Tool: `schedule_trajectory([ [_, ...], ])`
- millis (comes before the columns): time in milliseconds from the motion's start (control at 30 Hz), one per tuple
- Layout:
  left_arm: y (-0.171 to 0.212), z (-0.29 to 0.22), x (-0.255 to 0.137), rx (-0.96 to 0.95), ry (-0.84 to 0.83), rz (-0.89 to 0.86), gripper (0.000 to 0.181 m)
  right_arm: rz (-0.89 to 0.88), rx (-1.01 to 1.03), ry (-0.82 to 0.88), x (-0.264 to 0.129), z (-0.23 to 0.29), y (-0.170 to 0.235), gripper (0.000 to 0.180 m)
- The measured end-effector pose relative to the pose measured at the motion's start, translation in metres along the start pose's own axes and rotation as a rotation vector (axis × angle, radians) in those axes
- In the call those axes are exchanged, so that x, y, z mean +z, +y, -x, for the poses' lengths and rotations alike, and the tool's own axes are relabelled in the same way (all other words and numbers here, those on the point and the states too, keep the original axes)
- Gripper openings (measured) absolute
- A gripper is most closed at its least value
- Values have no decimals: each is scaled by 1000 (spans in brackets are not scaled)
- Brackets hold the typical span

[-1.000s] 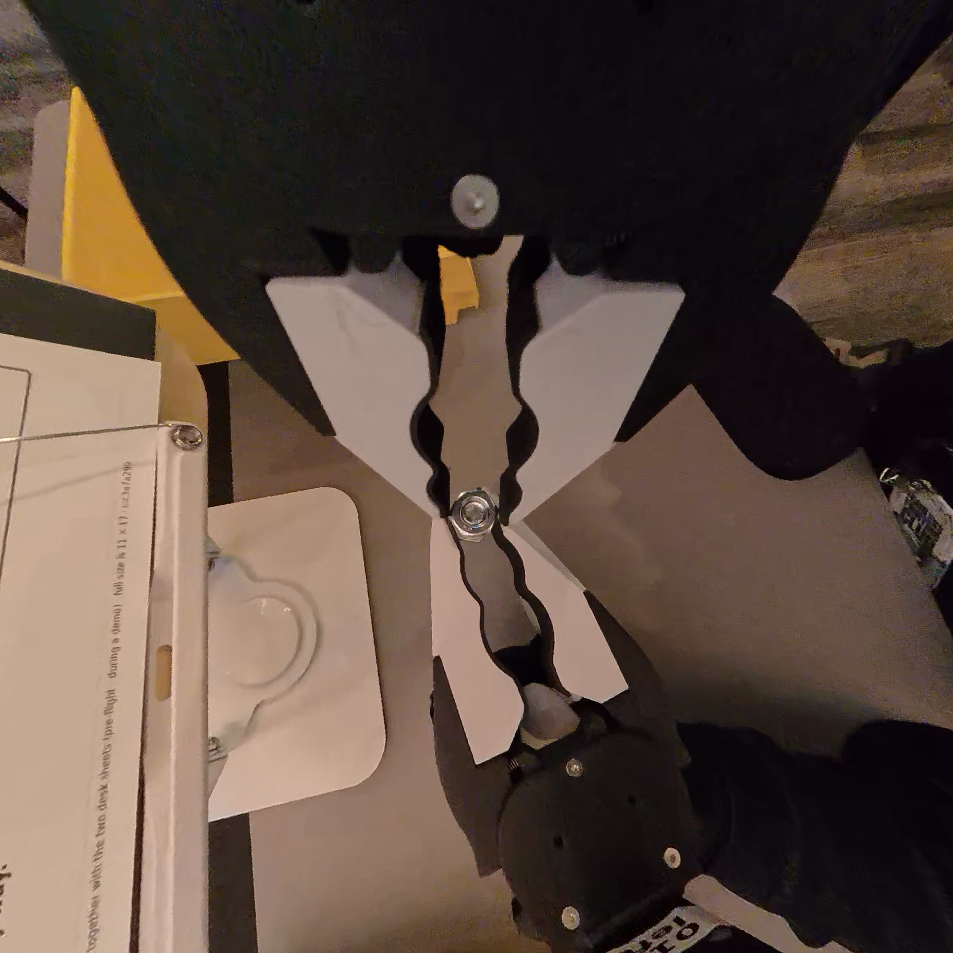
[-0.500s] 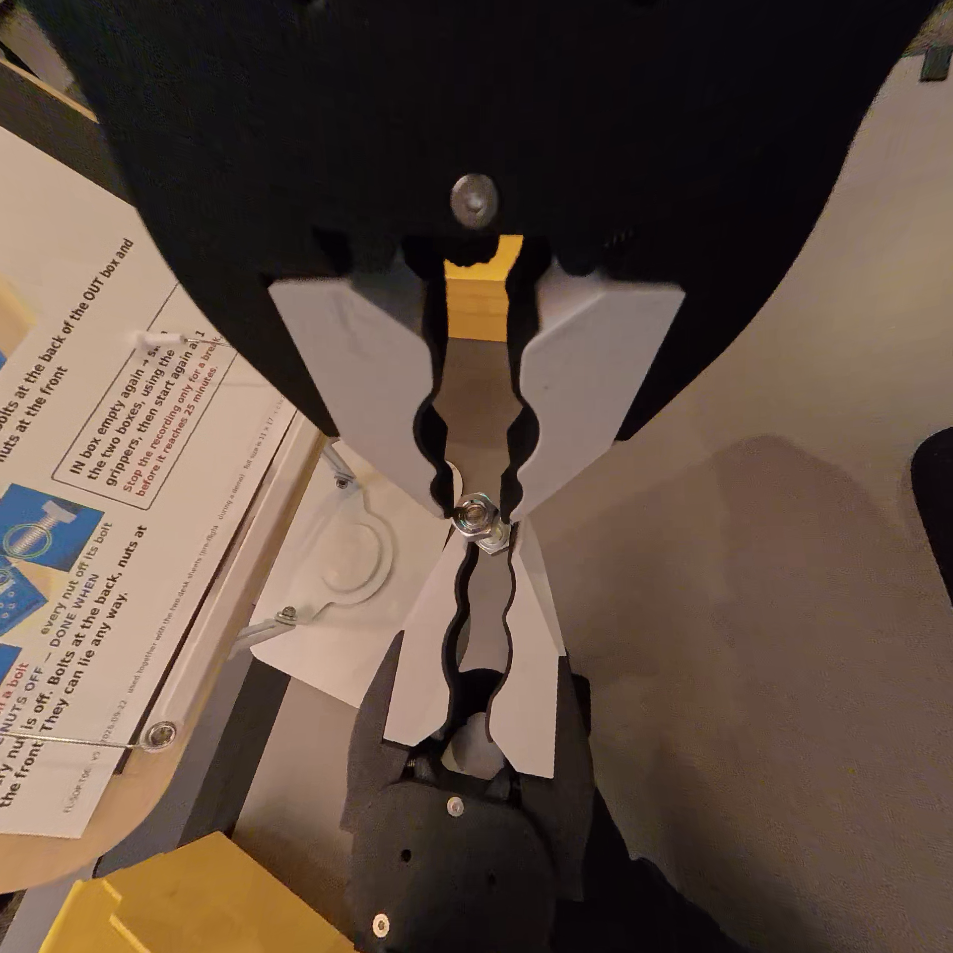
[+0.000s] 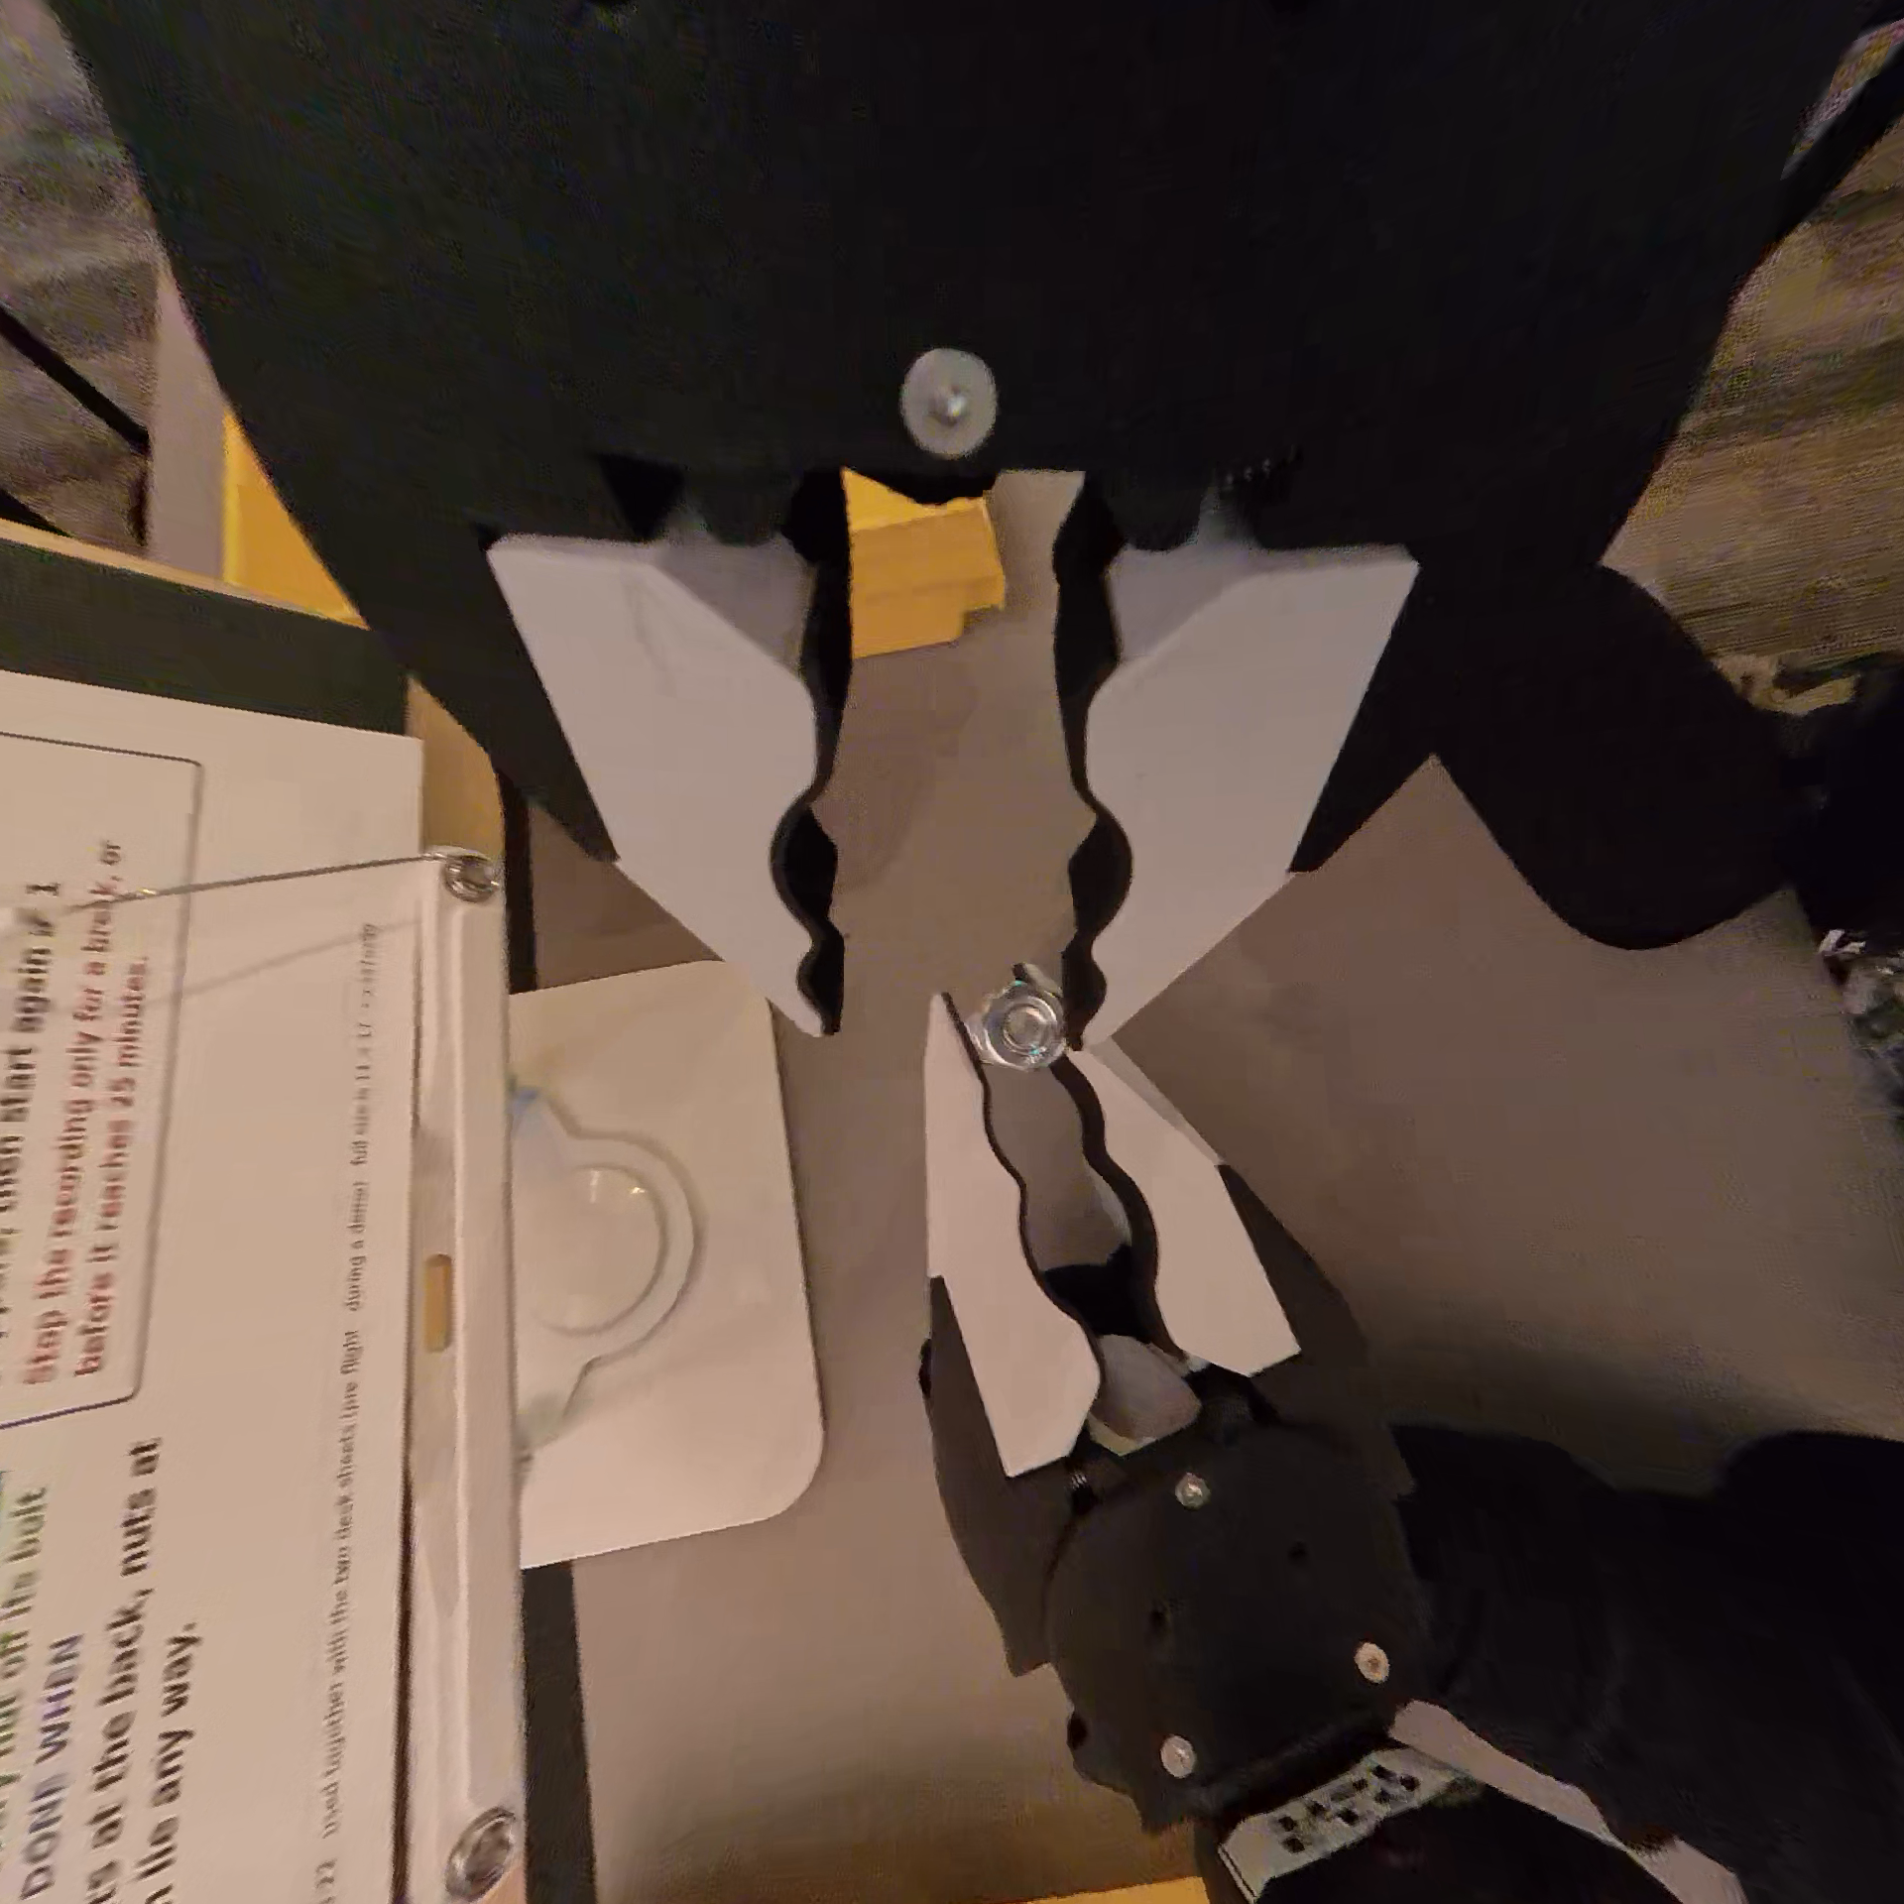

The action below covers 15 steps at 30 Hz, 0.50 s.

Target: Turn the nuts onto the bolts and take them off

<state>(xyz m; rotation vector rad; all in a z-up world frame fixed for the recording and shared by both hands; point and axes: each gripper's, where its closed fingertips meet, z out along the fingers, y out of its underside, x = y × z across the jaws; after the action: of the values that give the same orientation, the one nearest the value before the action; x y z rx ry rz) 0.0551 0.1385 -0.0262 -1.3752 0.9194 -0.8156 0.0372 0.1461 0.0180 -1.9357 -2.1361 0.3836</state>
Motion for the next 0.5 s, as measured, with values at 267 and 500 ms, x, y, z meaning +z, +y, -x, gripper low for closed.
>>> schedule_trajectory([
  [267,-1,2,-2,-8,-2,-6,16,50,-420,121,1,5,1,34],
  [500,-1,2,-2,-2,-4,0,16,83,-466,106,8,9,5,16],
])
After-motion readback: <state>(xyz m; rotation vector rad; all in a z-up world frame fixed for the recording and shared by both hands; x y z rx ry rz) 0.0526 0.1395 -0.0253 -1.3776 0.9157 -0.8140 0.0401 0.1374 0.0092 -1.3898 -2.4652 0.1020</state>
